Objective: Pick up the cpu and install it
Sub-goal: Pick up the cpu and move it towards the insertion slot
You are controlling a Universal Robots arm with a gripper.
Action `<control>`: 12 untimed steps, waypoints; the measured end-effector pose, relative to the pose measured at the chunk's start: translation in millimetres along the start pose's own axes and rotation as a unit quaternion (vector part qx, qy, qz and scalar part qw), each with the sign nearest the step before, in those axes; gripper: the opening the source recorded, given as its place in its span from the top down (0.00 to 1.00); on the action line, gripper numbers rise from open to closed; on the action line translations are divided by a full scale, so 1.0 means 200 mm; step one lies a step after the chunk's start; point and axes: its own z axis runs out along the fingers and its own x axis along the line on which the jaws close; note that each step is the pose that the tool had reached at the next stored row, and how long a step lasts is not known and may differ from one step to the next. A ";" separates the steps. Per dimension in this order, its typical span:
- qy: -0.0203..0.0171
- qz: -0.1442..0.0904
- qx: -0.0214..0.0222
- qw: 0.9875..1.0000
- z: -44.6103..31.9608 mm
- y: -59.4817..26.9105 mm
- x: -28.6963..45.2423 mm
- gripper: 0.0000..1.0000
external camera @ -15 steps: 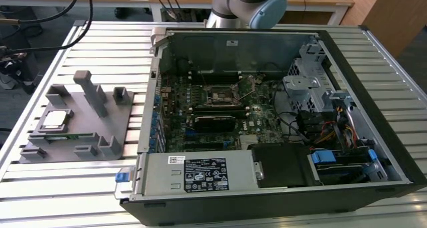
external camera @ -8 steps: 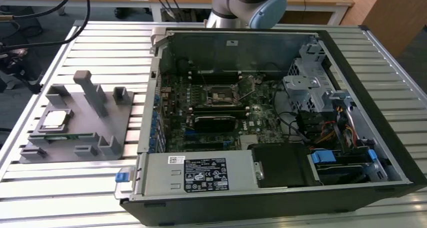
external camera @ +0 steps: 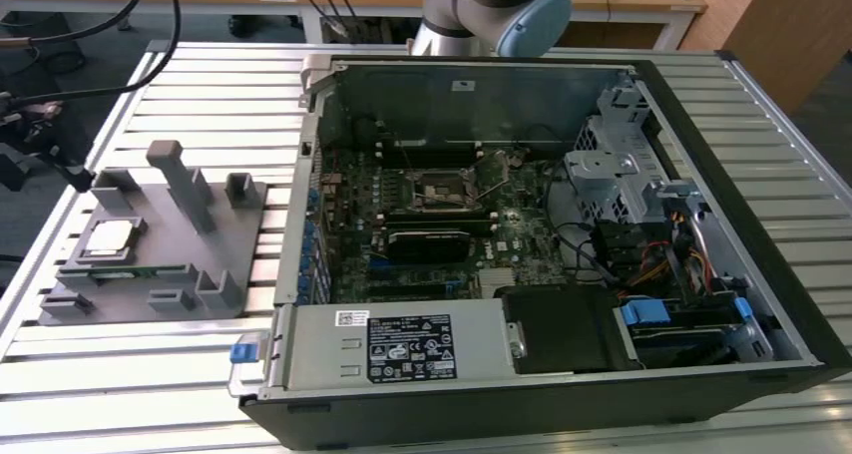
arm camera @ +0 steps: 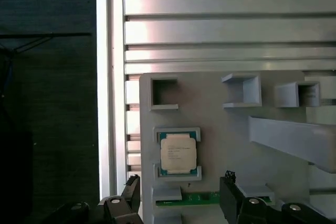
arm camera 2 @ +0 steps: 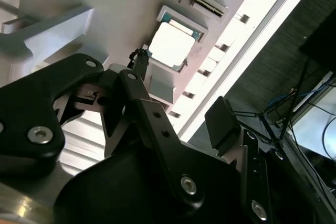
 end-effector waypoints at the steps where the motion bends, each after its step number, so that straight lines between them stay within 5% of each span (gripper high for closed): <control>1: 0.000 0.000 0.000 1.000 0.009 0.000 0.000 0.30; 12: -0.001 -0.006 0.000 1.000 0.098 -0.003 0.001 0.30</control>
